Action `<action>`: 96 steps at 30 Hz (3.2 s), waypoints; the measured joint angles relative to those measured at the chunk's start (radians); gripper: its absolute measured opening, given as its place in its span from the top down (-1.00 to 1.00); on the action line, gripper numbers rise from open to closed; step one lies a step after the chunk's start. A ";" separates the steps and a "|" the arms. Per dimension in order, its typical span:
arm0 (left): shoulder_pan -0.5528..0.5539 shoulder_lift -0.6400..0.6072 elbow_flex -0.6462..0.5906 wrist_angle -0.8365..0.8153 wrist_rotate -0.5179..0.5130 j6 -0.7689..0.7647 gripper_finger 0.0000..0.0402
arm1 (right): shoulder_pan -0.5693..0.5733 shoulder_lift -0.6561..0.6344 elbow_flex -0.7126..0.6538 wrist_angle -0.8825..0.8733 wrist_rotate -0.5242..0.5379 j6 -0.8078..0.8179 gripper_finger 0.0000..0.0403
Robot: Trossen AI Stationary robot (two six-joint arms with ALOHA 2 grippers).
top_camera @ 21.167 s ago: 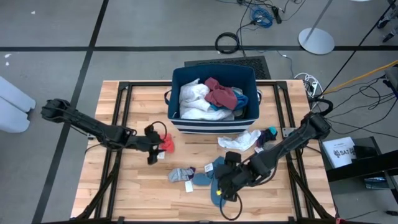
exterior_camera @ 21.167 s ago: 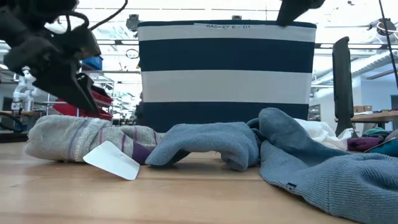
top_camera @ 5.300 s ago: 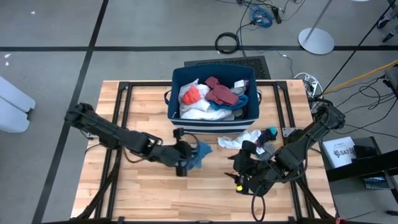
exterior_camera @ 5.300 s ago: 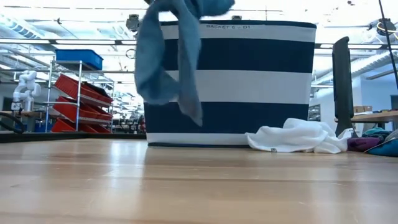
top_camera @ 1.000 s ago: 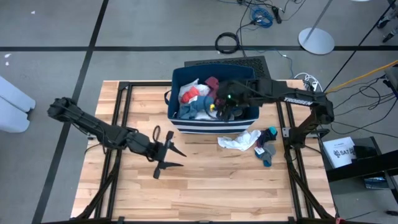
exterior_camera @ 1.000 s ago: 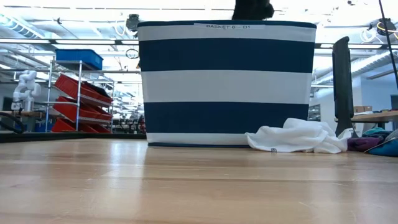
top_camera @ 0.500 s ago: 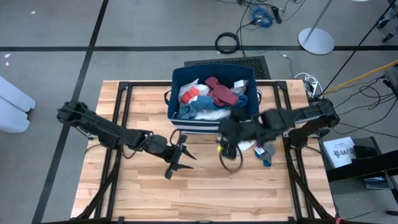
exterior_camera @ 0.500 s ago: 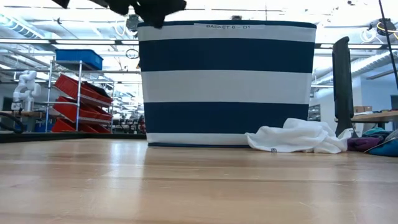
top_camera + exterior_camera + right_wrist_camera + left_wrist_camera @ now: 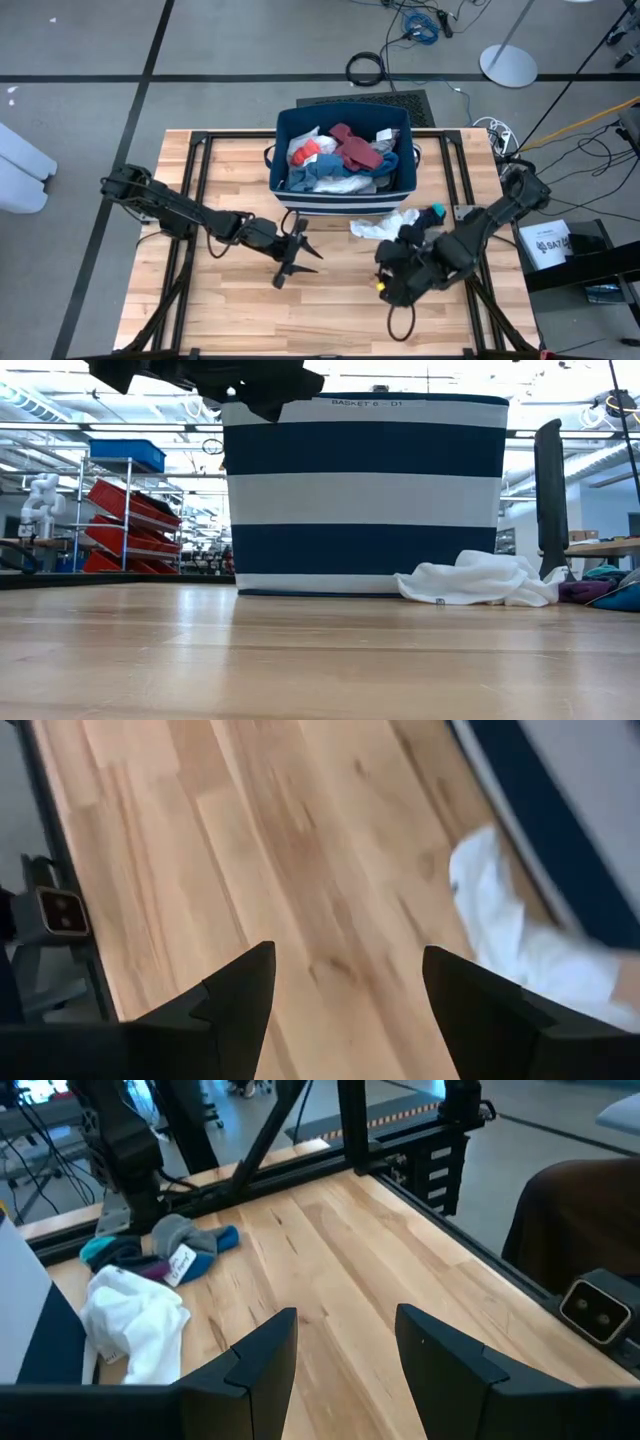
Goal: Sort clothes
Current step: Put the white socks into the blue laundry organizer
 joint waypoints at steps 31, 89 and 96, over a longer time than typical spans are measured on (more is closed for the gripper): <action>0.036 0.472 0.344 0.048 -0.073 0.082 0.10 | 0.133 0.000 -0.212 0.002 -0.145 0.415 -0.19; 0.168 0.910 1.024 -0.369 -0.311 0.692 0.10 | 0.379 0.000 -0.212 -0.025 -0.139 0.817 -0.19; 0.173 0.910 1.024 -0.393 -0.345 0.743 0.10 | 0.379 0.000 -0.212 -0.027 -0.139 0.816 -0.19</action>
